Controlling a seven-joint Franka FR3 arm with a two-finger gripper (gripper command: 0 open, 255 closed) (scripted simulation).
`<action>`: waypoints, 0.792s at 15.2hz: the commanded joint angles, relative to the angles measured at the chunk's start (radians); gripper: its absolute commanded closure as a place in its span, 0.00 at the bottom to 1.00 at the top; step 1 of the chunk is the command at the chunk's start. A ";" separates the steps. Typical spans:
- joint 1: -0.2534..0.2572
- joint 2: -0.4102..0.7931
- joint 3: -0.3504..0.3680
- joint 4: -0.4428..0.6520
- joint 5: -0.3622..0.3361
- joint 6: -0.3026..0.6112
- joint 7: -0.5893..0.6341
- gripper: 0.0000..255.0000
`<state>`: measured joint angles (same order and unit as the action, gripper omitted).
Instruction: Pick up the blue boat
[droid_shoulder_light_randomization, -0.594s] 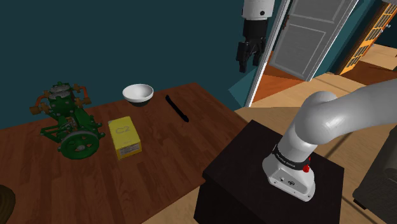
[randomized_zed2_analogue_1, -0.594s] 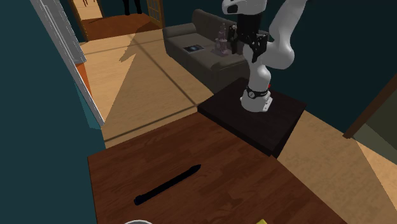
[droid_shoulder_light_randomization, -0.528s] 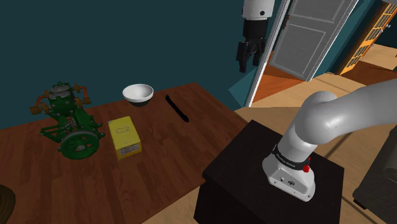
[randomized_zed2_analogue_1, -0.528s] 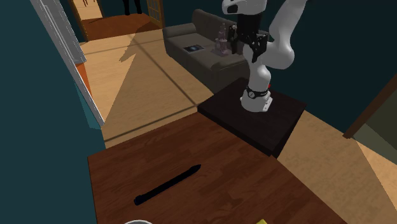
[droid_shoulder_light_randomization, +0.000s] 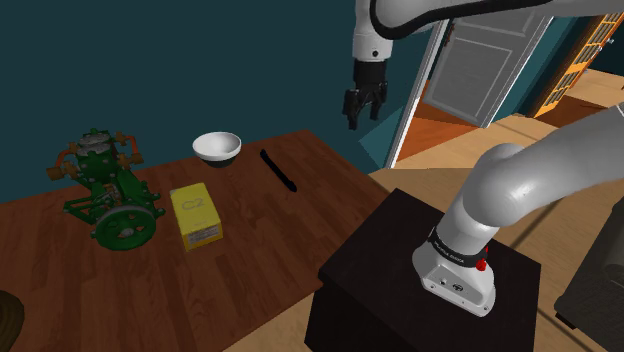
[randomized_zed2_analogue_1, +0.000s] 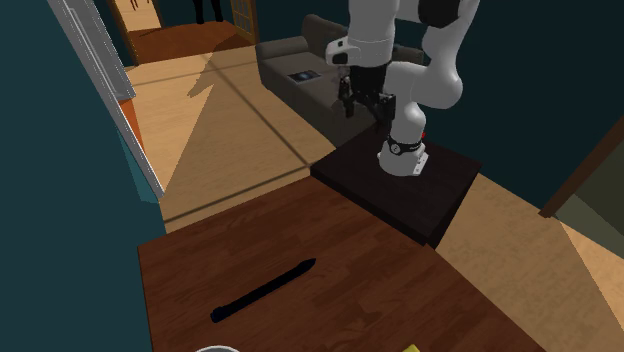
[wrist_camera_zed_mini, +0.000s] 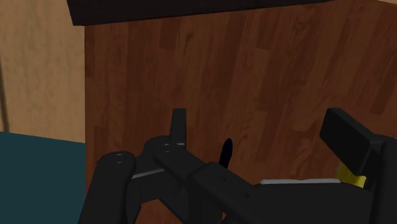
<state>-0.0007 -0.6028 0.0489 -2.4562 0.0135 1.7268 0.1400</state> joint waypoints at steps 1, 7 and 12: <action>0.000 0.058 0.007 -0.002 0.006 0.069 0.014 0.00; -0.011 0.264 0.009 0.020 0.007 0.272 0.032 0.00; -0.019 0.451 0.009 0.079 0.004 0.417 0.046 0.00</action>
<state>-0.0162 -0.1964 0.0597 -2.3879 0.0193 2.1054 0.1864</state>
